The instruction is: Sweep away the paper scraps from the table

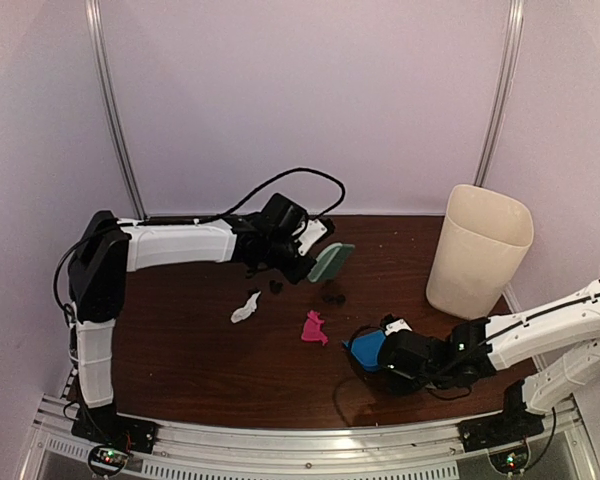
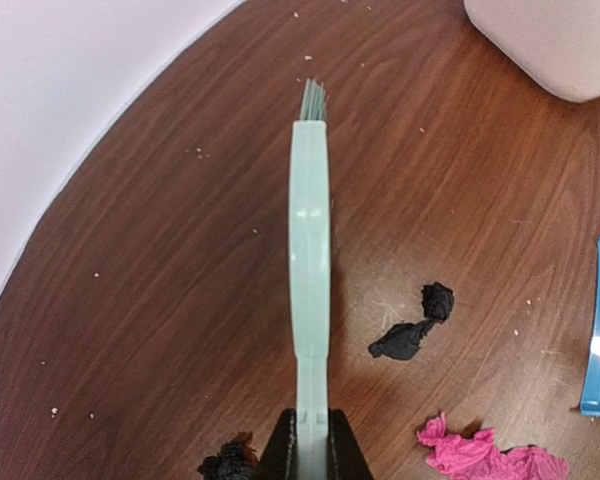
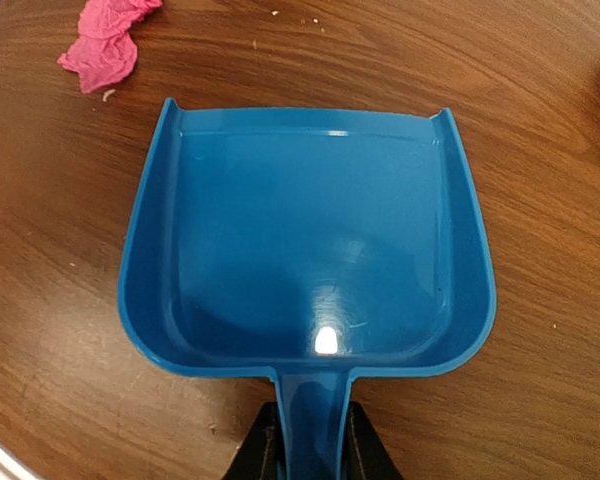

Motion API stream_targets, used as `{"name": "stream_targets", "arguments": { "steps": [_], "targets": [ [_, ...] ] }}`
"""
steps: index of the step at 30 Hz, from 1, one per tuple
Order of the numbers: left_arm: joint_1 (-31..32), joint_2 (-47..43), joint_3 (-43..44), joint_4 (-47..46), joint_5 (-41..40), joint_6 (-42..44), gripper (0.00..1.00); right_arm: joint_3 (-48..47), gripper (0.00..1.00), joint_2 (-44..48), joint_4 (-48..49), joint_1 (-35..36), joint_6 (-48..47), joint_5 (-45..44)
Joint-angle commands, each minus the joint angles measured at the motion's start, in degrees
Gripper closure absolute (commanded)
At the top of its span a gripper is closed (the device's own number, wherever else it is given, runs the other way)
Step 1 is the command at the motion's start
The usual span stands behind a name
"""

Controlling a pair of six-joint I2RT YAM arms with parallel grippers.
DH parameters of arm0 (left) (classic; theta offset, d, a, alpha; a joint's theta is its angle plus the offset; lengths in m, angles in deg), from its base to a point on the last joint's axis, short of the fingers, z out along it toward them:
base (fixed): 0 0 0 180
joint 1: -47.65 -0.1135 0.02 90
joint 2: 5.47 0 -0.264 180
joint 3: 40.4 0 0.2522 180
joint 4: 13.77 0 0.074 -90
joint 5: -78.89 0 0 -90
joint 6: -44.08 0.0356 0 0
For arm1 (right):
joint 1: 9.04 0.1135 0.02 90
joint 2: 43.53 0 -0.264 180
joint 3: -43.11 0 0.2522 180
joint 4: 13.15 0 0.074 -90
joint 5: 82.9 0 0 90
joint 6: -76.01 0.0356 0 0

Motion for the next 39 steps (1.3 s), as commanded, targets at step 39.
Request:
{"name": "stream_targets", "arguments": {
  "steps": [39],
  "targets": [
    [9.2,-23.0,-21.0,-4.0,20.1,-15.9,1.0,2.6,1.0,-6.7,16.8,0.2,-10.6,-6.7]
  ]
}}
